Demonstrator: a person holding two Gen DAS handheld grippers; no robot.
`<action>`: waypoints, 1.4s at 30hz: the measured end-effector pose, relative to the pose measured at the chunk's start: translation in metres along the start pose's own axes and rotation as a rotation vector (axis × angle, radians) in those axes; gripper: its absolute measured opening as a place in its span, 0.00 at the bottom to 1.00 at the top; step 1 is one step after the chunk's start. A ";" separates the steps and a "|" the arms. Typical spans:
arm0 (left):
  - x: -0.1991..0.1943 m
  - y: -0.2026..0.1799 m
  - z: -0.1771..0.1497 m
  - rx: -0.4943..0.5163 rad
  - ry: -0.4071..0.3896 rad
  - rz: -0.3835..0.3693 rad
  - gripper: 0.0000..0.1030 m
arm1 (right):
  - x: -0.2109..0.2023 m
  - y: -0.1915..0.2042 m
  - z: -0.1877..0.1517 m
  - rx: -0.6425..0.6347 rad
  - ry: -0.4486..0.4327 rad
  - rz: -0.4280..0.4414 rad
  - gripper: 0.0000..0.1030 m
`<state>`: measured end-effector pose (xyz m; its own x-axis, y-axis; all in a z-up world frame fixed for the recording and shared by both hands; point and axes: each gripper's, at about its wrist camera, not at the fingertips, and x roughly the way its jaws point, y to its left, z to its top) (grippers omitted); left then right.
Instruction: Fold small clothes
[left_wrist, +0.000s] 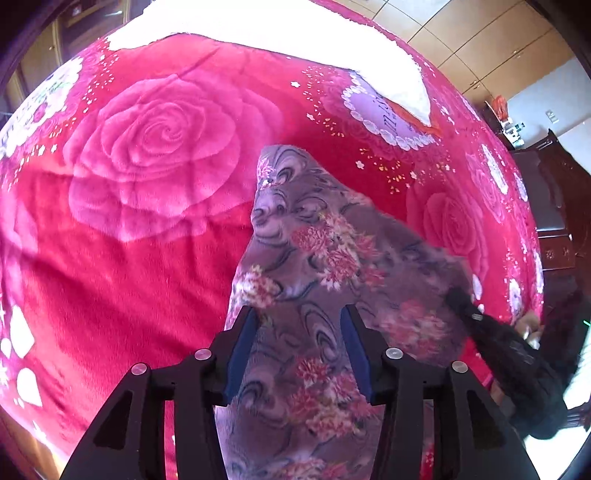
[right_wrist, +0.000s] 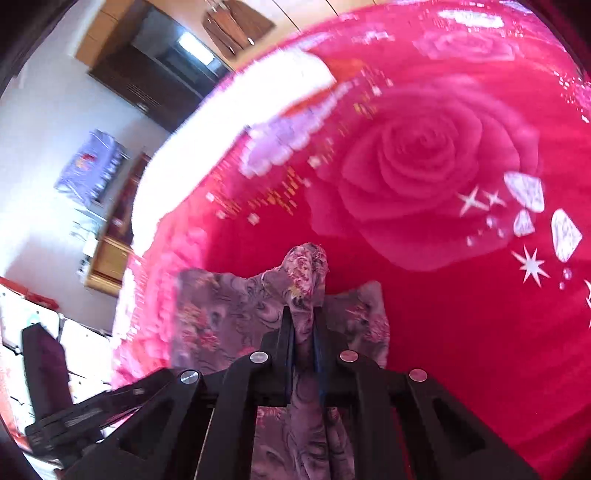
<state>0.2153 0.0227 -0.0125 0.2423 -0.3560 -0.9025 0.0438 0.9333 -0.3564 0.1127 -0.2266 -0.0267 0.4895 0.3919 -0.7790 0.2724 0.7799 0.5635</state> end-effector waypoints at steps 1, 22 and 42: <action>0.008 0.000 0.000 0.008 0.003 0.017 0.46 | -0.005 -0.005 -0.005 0.012 -0.020 0.013 0.07; 0.016 0.002 -0.051 0.111 0.091 0.099 0.58 | -0.012 -0.018 -0.070 -0.188 0.136 -0.115 0.15; -0.014 0.001 -0.133 0.235 0.060 0.199 0.63 | -0.036 -0.018 -0.139 -0.254 0.191 -0.105 0.28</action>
<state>0.0831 0.0219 -0.0325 0.2115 -0.1609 -0.9640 0.2260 0.9677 -0.1119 -0.0252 -0.1870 -0.0476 0.2991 0.3690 -0.8800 0.0859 0.9081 0.4100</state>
